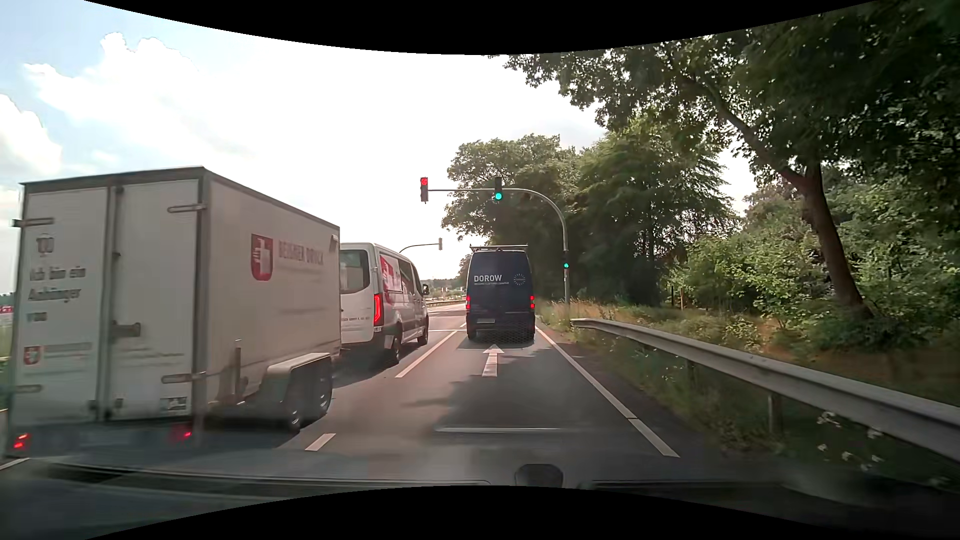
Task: Follow the waypoints while adhering to traffic rules and regulations
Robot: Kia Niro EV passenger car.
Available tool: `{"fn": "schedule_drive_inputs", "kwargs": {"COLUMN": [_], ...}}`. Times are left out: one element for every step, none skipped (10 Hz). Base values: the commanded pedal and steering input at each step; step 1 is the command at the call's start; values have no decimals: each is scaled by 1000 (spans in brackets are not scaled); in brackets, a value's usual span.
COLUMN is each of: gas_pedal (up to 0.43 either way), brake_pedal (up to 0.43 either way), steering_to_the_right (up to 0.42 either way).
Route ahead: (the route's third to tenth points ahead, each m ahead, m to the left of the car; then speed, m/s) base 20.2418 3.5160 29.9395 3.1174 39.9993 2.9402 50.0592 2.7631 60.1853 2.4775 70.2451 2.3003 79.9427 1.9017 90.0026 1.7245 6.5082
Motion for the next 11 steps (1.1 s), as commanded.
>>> {"fn": "schedule_drive_inputs", "kwargs": {"gas_pedal": [220,220,220,220,220,220,220,220,220,220,220], "brake_pedal": [0,0,0,0,0,0,0,0,0,0,0], "steering_to_the_right": [-4,-4,-4,-2,-2,-2,-2,-2,-2,-2,-2]}}
